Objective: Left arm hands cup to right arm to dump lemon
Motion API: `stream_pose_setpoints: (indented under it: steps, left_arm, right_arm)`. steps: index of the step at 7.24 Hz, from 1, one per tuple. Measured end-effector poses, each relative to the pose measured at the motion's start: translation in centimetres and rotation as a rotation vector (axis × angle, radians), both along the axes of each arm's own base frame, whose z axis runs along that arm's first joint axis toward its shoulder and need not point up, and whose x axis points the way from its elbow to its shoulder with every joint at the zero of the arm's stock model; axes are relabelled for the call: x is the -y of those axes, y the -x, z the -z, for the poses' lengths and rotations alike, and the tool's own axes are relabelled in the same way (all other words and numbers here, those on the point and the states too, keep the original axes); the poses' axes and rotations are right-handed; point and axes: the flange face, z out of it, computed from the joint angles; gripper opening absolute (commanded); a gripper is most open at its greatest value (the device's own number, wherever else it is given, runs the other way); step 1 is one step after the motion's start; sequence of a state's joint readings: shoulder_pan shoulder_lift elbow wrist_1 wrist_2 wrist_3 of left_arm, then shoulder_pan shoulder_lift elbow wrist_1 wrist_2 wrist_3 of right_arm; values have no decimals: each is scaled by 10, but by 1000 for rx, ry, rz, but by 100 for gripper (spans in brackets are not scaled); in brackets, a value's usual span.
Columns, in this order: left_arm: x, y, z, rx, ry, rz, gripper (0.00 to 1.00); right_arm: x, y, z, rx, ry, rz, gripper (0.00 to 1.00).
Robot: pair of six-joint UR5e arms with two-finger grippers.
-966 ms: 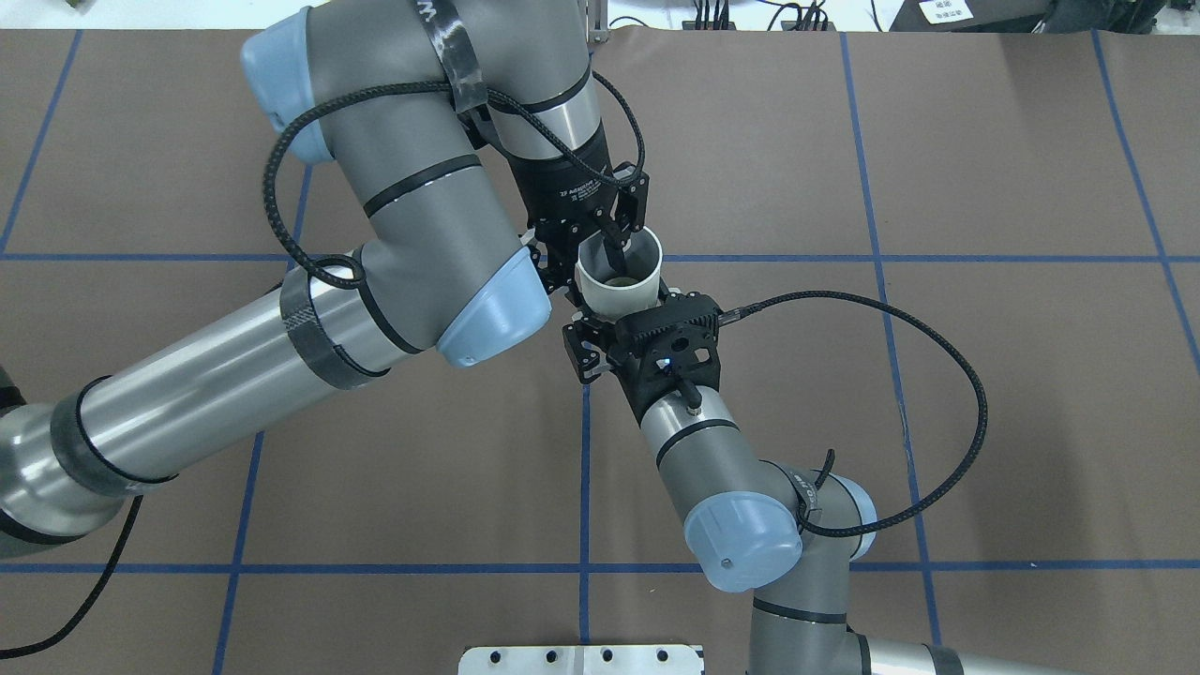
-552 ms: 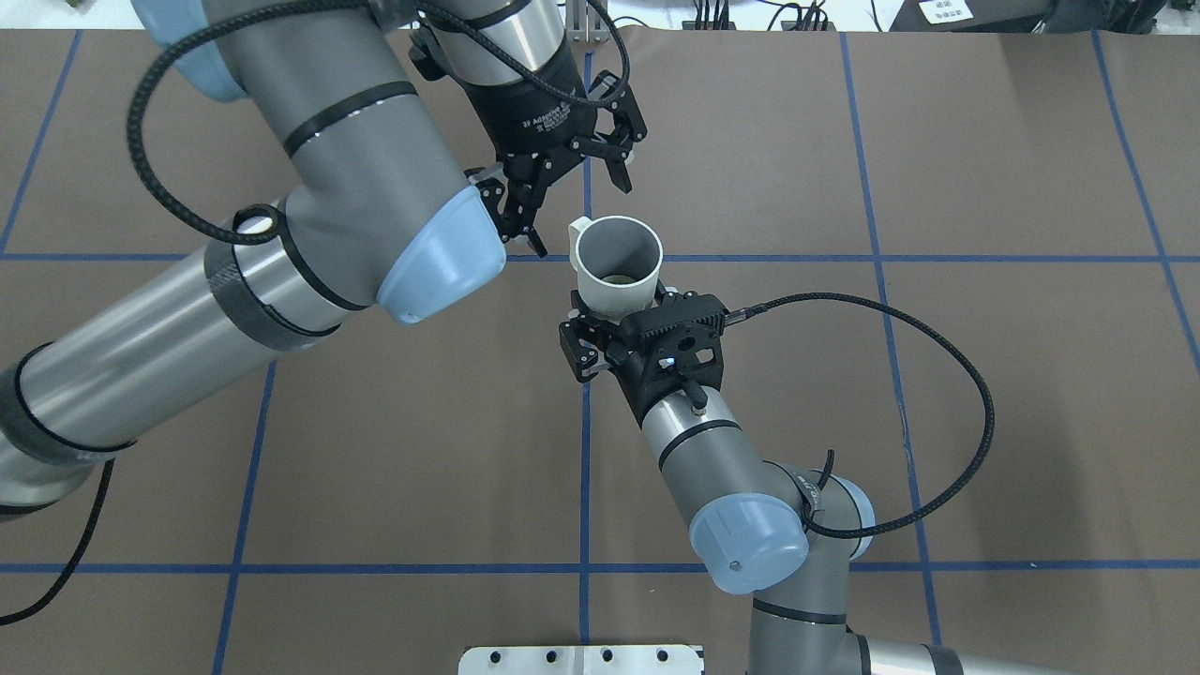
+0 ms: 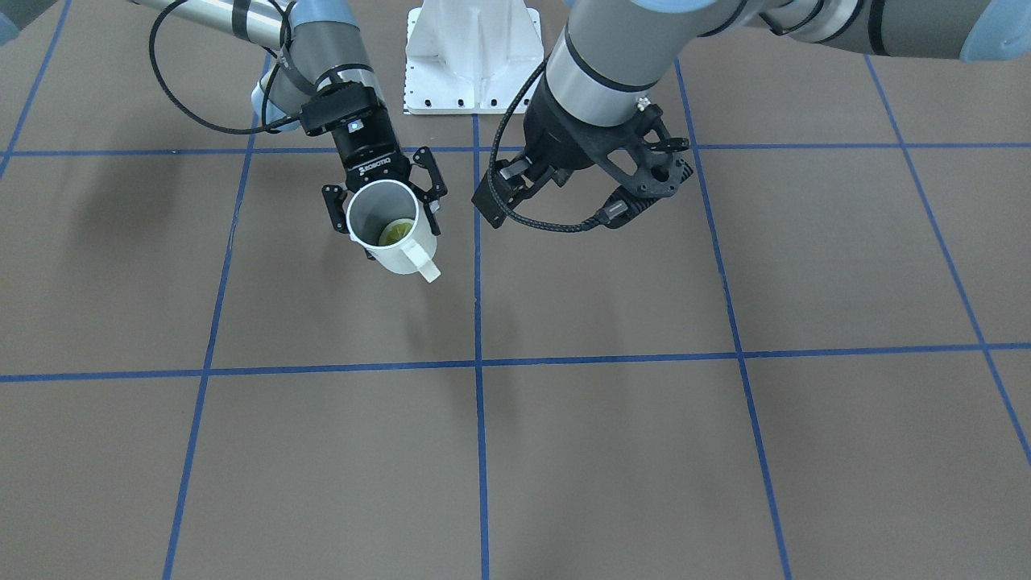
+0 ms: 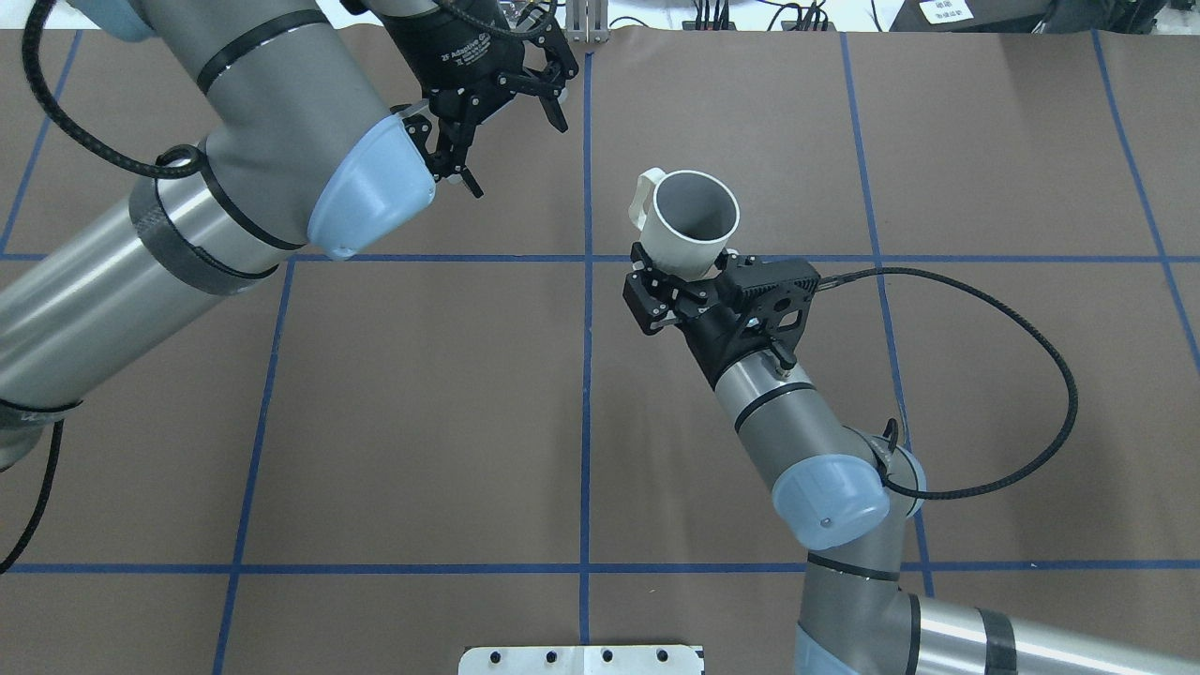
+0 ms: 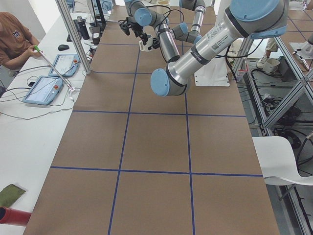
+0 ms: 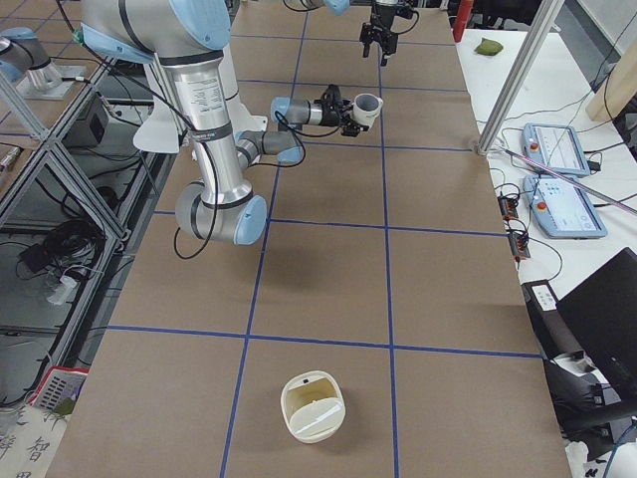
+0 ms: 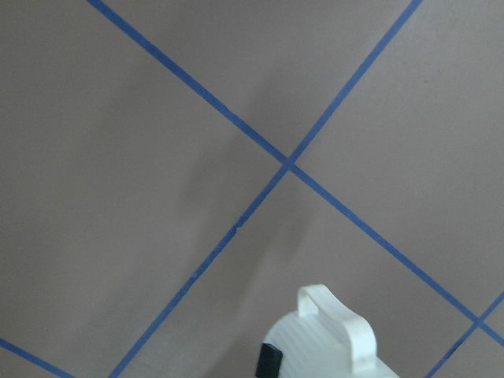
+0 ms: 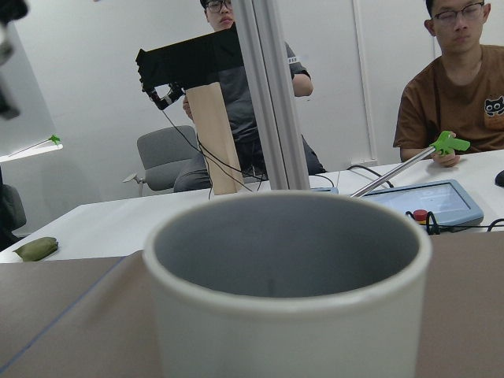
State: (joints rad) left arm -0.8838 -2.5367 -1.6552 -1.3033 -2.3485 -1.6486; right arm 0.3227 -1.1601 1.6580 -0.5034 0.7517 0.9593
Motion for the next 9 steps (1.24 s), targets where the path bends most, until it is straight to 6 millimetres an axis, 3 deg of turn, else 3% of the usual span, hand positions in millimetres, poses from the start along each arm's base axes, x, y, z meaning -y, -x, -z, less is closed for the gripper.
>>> stream_pose_setpoints:
  steps: [1, 3, 4, 6, 9]
  left_arm:
    - [3, 3, -6, 5, -6, -1, 100]
    - [7, 4, -10, 12, -8, 1, 100]
    - [10, 5, -13, 17, -8, 5, 100]
    - [17, 11, -27, 29, -45, -12, 100]
    - [40, 41, -81, 68, -154, -68, 100]
  right_arm:
    - [25, -25, -11, -8, 5, -21, 2]
    - [55, -86, -54, -57, 34, -82, 0]
    - [60, -119, -80, -90, 54, -109, 0]
    - [64, -166, -122, -146, 97, -150, 0]
    - [53, -204, -176, -149, 122, -161, 0]
